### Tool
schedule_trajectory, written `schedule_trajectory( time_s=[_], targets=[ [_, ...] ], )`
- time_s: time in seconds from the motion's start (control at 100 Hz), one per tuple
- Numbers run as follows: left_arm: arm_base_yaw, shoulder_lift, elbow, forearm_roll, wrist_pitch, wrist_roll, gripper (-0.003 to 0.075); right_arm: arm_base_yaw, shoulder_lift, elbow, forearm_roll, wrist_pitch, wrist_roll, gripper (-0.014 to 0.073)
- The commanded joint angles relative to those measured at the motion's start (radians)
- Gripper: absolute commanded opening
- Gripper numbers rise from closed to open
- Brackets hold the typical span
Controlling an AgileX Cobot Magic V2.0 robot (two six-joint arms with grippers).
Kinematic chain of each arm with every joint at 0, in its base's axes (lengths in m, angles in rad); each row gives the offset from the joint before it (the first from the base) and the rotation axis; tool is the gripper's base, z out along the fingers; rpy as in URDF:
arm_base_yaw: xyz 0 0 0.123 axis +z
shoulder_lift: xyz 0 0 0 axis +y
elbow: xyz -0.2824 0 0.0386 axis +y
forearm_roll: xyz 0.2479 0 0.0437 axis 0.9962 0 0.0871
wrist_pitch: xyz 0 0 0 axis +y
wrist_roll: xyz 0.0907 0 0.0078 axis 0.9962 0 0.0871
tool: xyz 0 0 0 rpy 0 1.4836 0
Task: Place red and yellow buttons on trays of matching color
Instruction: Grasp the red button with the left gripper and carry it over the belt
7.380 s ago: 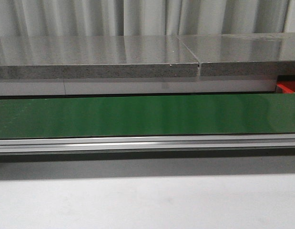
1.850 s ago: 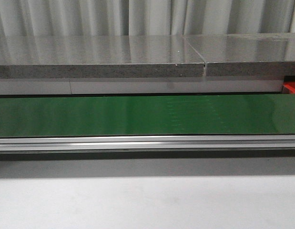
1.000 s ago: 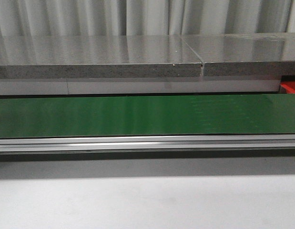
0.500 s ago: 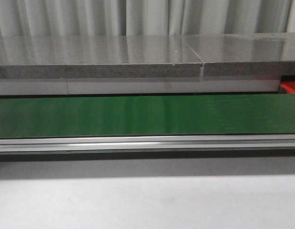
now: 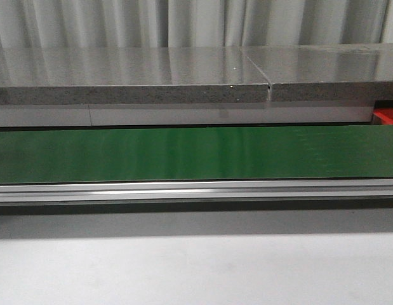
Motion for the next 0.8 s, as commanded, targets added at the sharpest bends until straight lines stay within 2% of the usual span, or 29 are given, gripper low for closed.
schedule_trajectory(
  time_s=[0.0, 0.23, 0.56, 0.79],
  targets=[
    [0.001, -0.039, -0.081, -0.008, -0.044, 0.001, 0.0624, 0.002, -0.004, -0.027, 0.009, -0.055, -0.007, -0.0067],
    [0.044, -0.039, -0.174, -0.01, -0.036, 0.001, 0.0624, 0.002, -0.004, -0.027, 0.009, -0.055, -0.007, -0.0067],
    [0.249, 0.05, -0.175, -0.01, -0.011, 0.001, 0.0621, 0.002, -0.004, -0.027, 0.009, -0.055, -0.007, -0.0067],
    [0.33, 0.175, -0.175, -0.006, -0.051, 0.001, 0.0621, 0.002, -0.004, -0.027, 0.009, -0.055, -0.007, -0.0067]
  ],
)
